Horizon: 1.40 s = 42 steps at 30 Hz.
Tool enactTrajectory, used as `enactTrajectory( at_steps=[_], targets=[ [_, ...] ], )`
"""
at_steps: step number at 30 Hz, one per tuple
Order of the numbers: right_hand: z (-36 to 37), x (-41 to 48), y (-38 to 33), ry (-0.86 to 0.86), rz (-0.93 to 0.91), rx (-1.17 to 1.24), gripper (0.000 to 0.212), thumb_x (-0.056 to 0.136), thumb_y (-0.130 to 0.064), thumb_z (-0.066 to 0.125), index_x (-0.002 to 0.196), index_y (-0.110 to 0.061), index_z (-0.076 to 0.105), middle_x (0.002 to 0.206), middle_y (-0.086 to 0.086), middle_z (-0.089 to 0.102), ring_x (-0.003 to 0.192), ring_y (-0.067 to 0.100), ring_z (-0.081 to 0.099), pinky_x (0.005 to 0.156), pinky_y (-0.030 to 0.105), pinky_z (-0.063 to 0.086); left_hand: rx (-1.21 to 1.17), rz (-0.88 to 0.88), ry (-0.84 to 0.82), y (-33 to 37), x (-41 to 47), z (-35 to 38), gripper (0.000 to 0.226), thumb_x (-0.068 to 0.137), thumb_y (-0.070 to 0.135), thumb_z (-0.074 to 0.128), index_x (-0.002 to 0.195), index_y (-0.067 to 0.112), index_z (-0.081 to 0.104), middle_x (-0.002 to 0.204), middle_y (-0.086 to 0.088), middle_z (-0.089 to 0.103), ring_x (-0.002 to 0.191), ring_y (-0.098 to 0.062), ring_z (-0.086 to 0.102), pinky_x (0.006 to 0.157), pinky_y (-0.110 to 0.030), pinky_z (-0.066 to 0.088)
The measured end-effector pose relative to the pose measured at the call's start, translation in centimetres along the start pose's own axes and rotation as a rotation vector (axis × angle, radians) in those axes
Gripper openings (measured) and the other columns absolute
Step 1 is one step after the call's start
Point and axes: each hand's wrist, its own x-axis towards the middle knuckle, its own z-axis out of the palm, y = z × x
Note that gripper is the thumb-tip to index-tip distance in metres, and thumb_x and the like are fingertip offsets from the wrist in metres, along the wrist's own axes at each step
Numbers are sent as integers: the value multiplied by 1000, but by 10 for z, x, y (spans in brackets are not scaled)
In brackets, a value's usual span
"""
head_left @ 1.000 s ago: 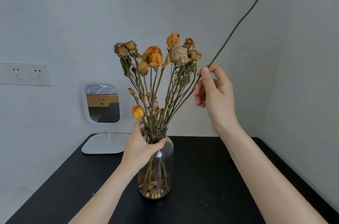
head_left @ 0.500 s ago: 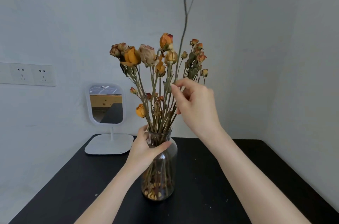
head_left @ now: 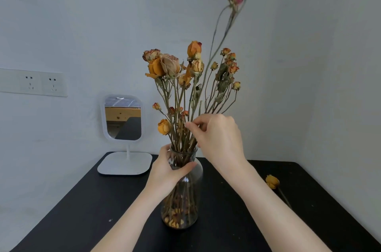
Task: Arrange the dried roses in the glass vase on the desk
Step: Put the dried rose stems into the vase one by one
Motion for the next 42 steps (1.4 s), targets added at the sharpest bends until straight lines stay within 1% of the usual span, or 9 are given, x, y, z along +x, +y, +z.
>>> enactTrajectory(
  at_steps=[3, 7, 12, 15, 19, 27, 32, 38, 42],
  targets=[
    [11, -6, 6, -44, 33, -57, 22, 88, -37, 58, 89, -20, 73, 69, -3, 66, 63, 12, 63, 58, 26, 54, 8, 2, 2, -1, 0, 1, 76, 63, 49, 76, 127, 27, 41, 102, 27, 55, 91, 17, 53, 67, -4, 41],
    [28, -15, 11, -75, 51, -93, 20, 89, -34, 58, 90, -20, 73, 76, -3, 69, 65, 9, 63, 50, 12, 38, -5, -10, 9, -4, 0, 1, 71, 63, 44, 76, 123, 28, 42, 98, 28, 56, 86, 29, 49, 63, 1, 42],
    [40, -24, 18, -121, 96, -73, 22, 89, -37, 57, 91, -22, 73, 80, -3, 71, 67, 10, 64, 57, 21, 50, -7, -25, 0, -3, 0, 1, 67, 64, 41, 75, 120, 33, 40, 97, 30, 55, 83, 28, 49, 62, -3, 41],
    [38, -25, 18, -50, 91, -1, 24, 86, -41, 60, 91, -22, 74, 74, -8, 69, 59, 3, 56, 51, 13, 42, -17, -27, -2, -3, -1, 1, 66, 64, 42, 75, 119, 34, 40, 98, 29, 55, 85, 26, 51, 63, -3, 43],
    [35, -25, 15, 38, 82, 109, 22, 86, -39, 61, 90, -22, 74, 58, -14, 56, 53, 3, 56, 53, 19, 50, -32, -19, 0, -1, -3, 1, 70, 59, 52, 73, 118, 34, 41, 98, 28, 57, 86, 28, 50, 63, 0, 42],
    [42, -25, 21, -133, 142, 101, 23, 87, -38, 60, 88, -20, 75, 63, -6, 63, 57, 7, 60, 63, 26, 55, -38, -15, -15, -8, -1, 2, 59, 68, 35, 77, 113, 37, 39, 103, 24, 58, 91, 26, 50, 68, -6, 44],
    [38, -35, 25, -98, 132, 168, 24, 85, -37, 62, 104, -25, 71, 57, -16, 56, 41, -3, 49, 54, 12, 48, -33, -8, -50, -5, 0, -1, 51, 65, 42, 75, 102, 45, 41, 103, 23, 59, 92, 24, 51, 67, 3, 40],
    [11, -47, 49, -97, 213, 189, 25, 83, -44, 59, 98, -26, 70, 50, -9, 58, 43, -2, 54, 50, 13, 43, 15, 9, -50, -5, 1, -3, 48, 67, 42, 74, 106, 43, 45, 108, 18, 61, 102, 16, 52, 79, -13, 41],
    [-6, -61, 87, -155, 407, 112, 23, 84, -43, 59, 94, -25, 69, 54, -6, 61, 39, 1, 54, 50, 15, 44, 161, 31, 125, 0, -5, 10, 63, 67, 47, 70, 121, 22, 48, 117, 5, 56, 116, -13, 49, 98, -40, 44]
  ],
)
